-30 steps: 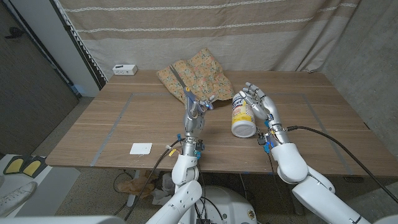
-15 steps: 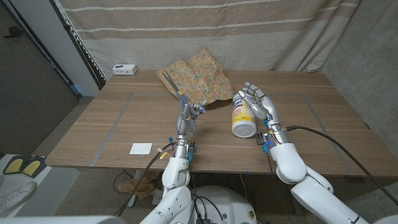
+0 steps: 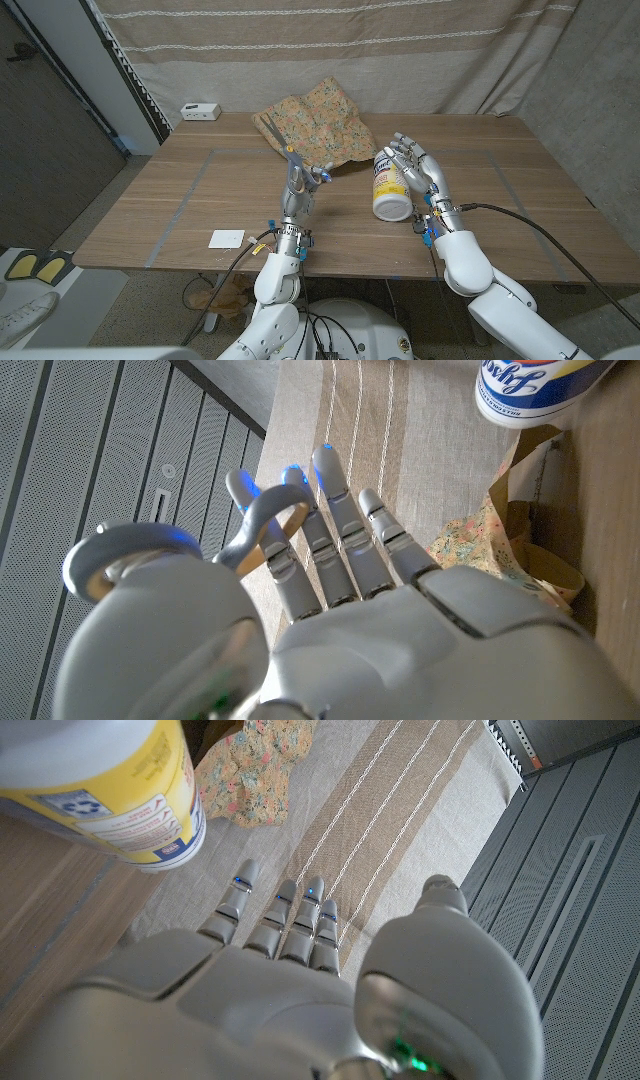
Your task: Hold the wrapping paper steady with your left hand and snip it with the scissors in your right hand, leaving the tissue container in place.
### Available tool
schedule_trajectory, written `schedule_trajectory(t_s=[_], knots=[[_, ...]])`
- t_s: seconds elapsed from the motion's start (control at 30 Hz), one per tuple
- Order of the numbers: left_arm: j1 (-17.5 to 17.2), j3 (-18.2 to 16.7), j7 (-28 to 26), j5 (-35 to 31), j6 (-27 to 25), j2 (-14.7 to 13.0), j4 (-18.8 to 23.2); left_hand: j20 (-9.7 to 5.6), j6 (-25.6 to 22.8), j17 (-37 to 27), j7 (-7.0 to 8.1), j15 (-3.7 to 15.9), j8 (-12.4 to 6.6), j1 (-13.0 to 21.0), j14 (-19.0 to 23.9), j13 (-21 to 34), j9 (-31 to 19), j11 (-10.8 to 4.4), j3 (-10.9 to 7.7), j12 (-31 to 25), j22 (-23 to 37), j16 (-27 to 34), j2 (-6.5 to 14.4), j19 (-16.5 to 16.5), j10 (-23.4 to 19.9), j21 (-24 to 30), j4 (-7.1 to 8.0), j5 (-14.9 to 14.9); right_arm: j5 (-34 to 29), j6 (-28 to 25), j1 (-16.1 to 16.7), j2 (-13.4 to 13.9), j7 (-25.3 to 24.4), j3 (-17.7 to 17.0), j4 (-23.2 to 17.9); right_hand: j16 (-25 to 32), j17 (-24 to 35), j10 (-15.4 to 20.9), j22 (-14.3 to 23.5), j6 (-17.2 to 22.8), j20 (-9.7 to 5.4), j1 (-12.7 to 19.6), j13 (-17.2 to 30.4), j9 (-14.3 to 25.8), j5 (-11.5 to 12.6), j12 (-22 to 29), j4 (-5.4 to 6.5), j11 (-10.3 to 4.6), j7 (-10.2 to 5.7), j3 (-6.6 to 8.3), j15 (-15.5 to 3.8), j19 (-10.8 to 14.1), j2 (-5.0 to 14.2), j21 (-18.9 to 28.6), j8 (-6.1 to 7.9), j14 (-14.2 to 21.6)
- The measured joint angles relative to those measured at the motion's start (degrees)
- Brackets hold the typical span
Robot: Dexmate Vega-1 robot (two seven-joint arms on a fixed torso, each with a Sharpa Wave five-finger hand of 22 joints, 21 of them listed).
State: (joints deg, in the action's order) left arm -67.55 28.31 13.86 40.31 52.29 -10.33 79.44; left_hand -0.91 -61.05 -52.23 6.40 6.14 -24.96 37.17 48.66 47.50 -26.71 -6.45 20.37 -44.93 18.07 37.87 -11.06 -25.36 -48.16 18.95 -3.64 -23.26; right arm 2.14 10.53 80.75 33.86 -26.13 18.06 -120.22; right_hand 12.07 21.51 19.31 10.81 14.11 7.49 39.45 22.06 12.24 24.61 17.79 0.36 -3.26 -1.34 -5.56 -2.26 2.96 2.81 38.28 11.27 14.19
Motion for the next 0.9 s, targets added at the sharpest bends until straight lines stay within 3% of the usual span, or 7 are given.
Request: schedule_trajectory(t_s=[0.2,0.33,0.73,0.77,0.9], knots=[[-0.98,0.12,-0.89,-0.69,-0.4,-1.58,2.51,0.62,0.0,0.98,0.0,0.0,0.41,-1.52,0.0,-0.96,0.0,0.0,0.0,0.69,-0.08,-0.67,-0.02,0.0,0.0,-0.33,0.0,0.62,0.09,-0.26,0.01,0.04,0.0,-0.04,-0.01,0.0,0.0,-0.19,0.0,-0.31,0.2,0.0,0.0,0.0,0.0,0.0,-0.23,0.19,0.31,-0.23,0.0,-0.2,0.0,-0.15,0.0,0.0],[-2.29,0.01,-4.91,-3.48,-2.69,-3.1,5.37,0.82,-0.63,1.77,-0.63,0.1,0.41,-2.19,0.1,-2.53,-0.27,0.75,0.0,1.11,-0.26,-1.05,-0.08,0.2,-1.4,-0.55,0.0,1.17,0.18,-0.58,0.17,0.34,0.02,-0.29,-0.33,0.0,0.0,-0.19,0.0,-0.31,0.2,0.0,-0.25,0.0,0.0,0.0,-0.23,0.19,0.31,-0.23,0.0,-0.2,0.0,-0.15,0.0,0.0],[-6.36,-1.21,-4.91,-3.48,-2.69,-7.75,13.72,1.23,-0.62,2.64,-0.62,0.19,0.65,-3.23,1.02,-2.82,-0.81,1.14,-0.01,1.32,-0.79,-1.48,-0.06,0.2,-2.0,-0.99,0.0,1.88,0.55,-1.28,0.24,0.46,0.22,-0.39,-0.47,0.0,-0.27,-0.49,0.0,-0.73,0.4,0.0,-0.27,0.0,0.0,-0.32,-0.23,0.5,0.3,-0.23,0.21,-0.41,0.0,-0.36,0.0,-0.21],[-6.67,-1.3,-12.25,-8.36,-7.41,-8.07,14.29,1.22,-0.74,2.64,-0.75,0.19,0.65,-3.23,1.02,-2.78,-0.85,1.31,0.08,1.26,-0.79,-1.48,-0.06,0.2,-2.17,-0.99,-0.09,1.99,0.58,-1.37,0.47,0.85,0.23,-0.72,-0.89,0.0,-0.27,-0.49,0.0,-0.73,0.41,0.0,-0.27,0.0,0.0,-0.32,-0.23,0.5,0.3,-0.23,0.21,-0.41,0.0,-0.58,0.0,-0.21],[-7.48,-1.56,-13.31,-8.88,-8.03,-8.95,15.85,1.43,-1.44,2.64,-1.44,0.22,0.58,-3.53,1.44,-2.76,-1.12,1.42,0.21,1.25,-0.79,-1.48,0.24,-0.01,-2.68,-0.99,-0.25,1.99,0.72,-1.68,0.55,0.97,0.28,-0.8,-1.06,0.0,-0.27,-0.72,0.0,-1.09,0.4,0.0,-0.27,0.0,0.0,-0.32,-0.44,0.72,0.27,-0.44,0.21,-0.4,0.0,-0.58,0.0,-0.21]])
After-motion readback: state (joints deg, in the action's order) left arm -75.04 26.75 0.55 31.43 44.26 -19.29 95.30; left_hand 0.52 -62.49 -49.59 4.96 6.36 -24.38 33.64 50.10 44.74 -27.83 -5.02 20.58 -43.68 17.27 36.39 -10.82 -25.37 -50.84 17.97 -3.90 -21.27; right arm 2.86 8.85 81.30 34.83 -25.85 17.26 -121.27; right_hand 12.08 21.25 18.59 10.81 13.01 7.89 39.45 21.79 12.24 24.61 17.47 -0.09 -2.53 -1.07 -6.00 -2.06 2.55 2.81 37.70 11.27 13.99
